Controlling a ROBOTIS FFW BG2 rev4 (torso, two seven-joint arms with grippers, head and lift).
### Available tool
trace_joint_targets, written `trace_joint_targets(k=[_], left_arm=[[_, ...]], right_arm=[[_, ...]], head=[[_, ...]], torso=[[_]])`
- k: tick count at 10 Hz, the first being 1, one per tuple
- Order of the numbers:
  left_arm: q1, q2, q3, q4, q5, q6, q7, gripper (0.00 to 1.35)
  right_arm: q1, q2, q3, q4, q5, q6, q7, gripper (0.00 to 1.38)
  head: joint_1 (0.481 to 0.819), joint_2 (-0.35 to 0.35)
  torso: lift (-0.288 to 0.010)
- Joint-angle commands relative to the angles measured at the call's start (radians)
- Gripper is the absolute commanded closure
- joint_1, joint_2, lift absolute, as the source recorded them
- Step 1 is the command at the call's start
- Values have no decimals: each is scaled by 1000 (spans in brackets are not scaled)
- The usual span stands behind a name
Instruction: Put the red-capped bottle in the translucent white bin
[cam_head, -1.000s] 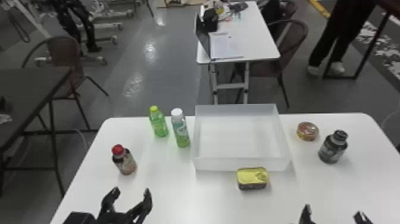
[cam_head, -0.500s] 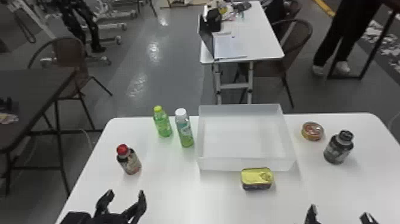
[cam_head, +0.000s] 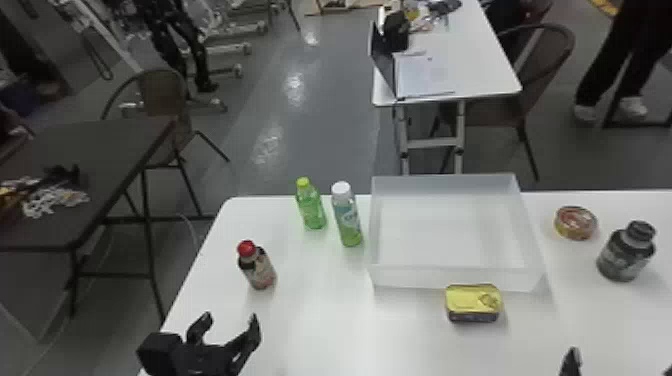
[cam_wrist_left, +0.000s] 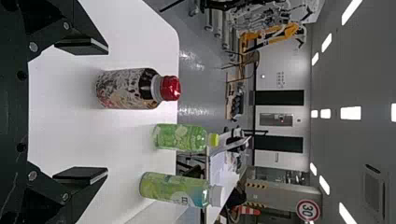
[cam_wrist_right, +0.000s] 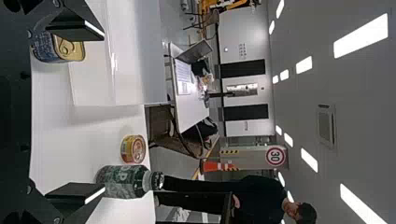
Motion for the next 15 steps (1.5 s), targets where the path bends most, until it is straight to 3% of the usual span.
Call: trace_joint_targets(k=[1,3,5,7,10,12,15], left_arm=[[-50,-3,45,62,-14,19,-22,355],[-125,-3,119,121,-67,37,-67,355],[-237,-3,191,210,-151,51,-172,355],[-312,9,209,286,-211,47,-218,355],[-408,92,188,406,-289,48,-283,355],[-477,130,191,490,-335,45,-303,355],[-596,204,111,634,-393,42,-355,355]], right_arm=[[-4,0,0,2,-1,2,2,151],[-9,1,2,5,-3,4,10,151],[-20,3,2,12,-6,7,20,151],[-27,9,2,15,-6,8,33,151],[-37,17,2,22,-9,11,50,151],[-41,23,2,27,-12,14,59,151],[-44,26,2,31,-20,16,70,151]], head=[[695,281],[695,308],[695,344],[695,350],[695,349],[695,349],[695,346]], torso=[[0],[0],[0],[0],[0],[0],[0]])
